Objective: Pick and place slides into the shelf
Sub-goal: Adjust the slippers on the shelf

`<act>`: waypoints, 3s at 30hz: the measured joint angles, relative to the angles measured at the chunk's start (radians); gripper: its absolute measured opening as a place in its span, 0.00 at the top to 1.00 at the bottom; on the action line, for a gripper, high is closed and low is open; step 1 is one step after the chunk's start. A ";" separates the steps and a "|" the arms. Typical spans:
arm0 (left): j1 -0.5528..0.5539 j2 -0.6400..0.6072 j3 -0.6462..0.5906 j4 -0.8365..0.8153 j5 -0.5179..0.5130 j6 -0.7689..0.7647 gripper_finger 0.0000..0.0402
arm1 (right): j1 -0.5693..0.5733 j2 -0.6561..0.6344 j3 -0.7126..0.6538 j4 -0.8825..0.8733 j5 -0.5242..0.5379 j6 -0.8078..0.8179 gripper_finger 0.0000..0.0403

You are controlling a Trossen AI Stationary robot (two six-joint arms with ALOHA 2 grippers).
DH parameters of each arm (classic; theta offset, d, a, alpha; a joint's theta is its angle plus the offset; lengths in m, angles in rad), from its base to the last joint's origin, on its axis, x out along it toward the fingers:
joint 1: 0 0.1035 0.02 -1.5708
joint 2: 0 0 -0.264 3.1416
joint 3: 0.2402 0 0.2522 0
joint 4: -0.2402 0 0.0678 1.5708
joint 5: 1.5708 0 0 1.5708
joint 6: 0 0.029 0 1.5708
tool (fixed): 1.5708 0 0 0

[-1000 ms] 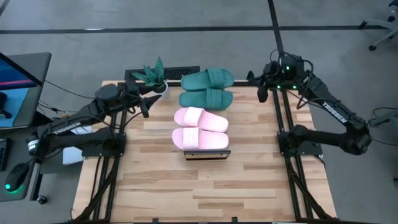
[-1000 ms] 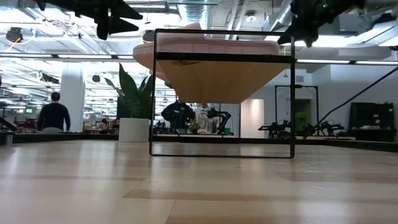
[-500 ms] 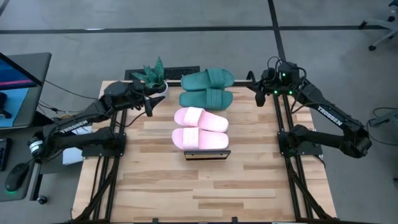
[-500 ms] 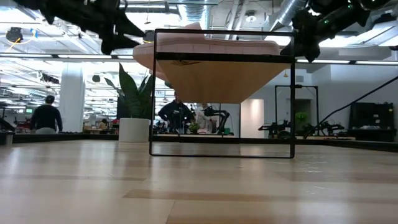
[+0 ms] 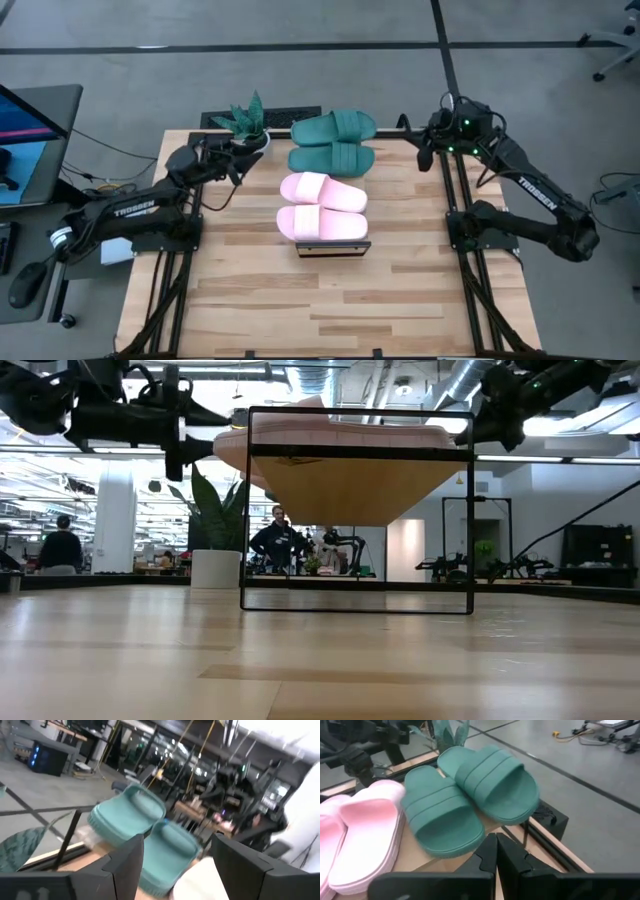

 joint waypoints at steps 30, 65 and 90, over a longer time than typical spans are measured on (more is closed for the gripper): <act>-0.002 0.014 0.245 -0.564 -0.163 0.253 1.00 | -0.027 -0.091 0.000 -0.050 0.006 0.006 1.00; -0.054 0.435 0.476 -0.651 -0.190 0.502 1.00 | -0.028 -0.091 0.000 -0.078 0.006 -0.003 1.00; -0.116 0.435 0.476 -0.643 -0.197 0.486 1.00 | -0.027 -0.091 0.000 -0.077 0.006 -0.011 1.00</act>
